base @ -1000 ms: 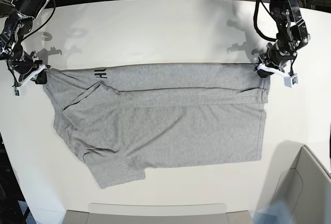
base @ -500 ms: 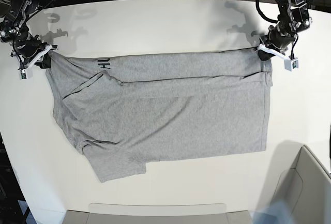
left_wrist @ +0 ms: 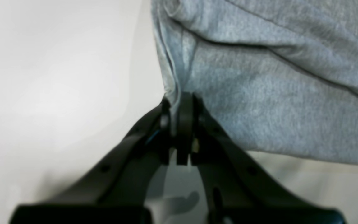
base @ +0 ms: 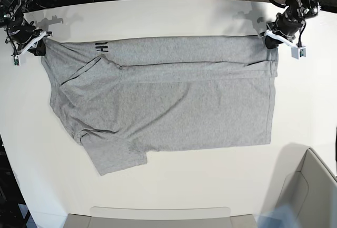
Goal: Fold the T-shirt properly
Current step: 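Pull the folded edge with both grippers to flatten the shirt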
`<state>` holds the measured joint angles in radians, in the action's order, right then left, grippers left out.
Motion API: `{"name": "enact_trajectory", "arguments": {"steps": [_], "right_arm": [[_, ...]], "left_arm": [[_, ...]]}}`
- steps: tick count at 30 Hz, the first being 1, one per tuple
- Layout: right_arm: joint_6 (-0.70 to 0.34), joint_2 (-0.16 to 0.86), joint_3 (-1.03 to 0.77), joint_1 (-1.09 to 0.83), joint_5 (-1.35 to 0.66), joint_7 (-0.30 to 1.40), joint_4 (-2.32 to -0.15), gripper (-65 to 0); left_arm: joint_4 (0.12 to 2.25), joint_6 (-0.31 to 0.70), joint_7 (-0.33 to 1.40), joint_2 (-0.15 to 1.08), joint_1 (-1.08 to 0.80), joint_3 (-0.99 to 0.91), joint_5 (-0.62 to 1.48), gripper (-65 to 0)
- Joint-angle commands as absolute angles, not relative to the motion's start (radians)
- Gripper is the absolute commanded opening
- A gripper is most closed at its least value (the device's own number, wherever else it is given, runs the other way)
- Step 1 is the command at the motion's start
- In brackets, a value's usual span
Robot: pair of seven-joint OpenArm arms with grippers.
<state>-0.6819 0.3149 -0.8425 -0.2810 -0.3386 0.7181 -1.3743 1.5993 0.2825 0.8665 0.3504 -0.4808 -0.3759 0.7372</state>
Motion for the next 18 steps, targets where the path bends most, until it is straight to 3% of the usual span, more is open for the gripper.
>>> {"name": "enact_trajectory", "arguments": {"steps": [1,18], "right_arm": [[-0.698,0.326,-0.851,-0.308,-0.294,0.779,-1.386,-65.0],[-0.698,0.239,-0.843,-0.410,-0.268,0.783,-1.521,-65.0]], "left_arm": [[1.593,0.252,0.926,0.364,-0.516,-0.386,0.680,-65.0],[1.592,0.254,0.852,0.364,-0.677,-0.467,0.680,-65.0]]}}
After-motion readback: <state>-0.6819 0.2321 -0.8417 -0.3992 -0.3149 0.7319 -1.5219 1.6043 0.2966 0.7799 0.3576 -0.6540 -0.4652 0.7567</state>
